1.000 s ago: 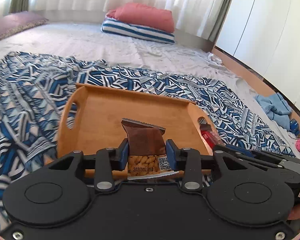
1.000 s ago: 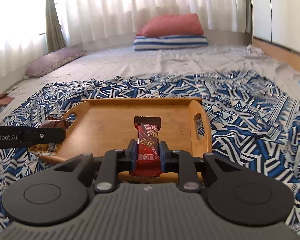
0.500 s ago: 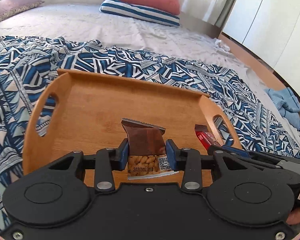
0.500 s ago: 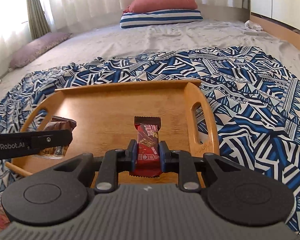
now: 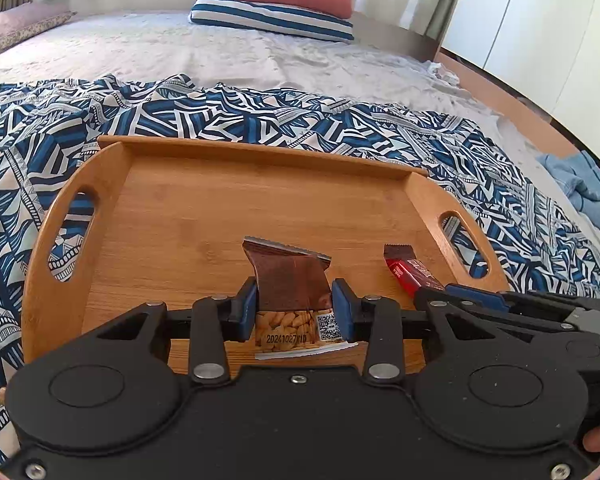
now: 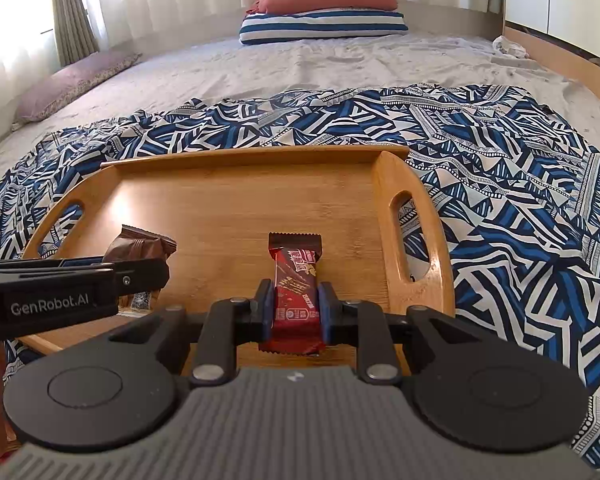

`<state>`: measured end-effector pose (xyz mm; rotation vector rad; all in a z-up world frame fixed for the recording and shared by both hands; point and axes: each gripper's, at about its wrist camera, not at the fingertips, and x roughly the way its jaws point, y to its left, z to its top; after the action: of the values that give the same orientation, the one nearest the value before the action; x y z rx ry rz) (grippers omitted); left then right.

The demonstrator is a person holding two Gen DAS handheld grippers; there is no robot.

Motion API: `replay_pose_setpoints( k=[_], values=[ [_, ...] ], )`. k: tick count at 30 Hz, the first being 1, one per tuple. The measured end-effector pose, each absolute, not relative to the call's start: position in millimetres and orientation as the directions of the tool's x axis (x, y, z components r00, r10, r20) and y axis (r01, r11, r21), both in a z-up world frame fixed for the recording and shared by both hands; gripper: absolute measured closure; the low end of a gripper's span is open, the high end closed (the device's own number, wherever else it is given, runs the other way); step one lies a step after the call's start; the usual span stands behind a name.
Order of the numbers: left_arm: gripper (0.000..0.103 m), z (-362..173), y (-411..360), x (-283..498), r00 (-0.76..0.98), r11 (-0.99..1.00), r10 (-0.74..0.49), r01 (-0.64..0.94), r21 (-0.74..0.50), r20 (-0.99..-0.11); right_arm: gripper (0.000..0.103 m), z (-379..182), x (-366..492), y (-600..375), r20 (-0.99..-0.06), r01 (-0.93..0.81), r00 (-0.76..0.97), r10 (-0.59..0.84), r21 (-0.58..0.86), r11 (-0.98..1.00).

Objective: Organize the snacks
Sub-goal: 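Lower both snacks onto the tray and open both tools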

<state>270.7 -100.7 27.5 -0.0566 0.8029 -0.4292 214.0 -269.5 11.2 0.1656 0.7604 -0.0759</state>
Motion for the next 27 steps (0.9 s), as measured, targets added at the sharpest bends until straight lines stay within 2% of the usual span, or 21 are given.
replay_pose_setpoints(
  k=[27],
  values=[
    [0.066, 15, -102, 276, 0.600, 0.919, -0.378, 0.334, -0.209, -0.705, 0.075, 2, 213, -268, -0.704, 0.125, 0.710, -0.003, 0.122, 0.985]
  ],
)
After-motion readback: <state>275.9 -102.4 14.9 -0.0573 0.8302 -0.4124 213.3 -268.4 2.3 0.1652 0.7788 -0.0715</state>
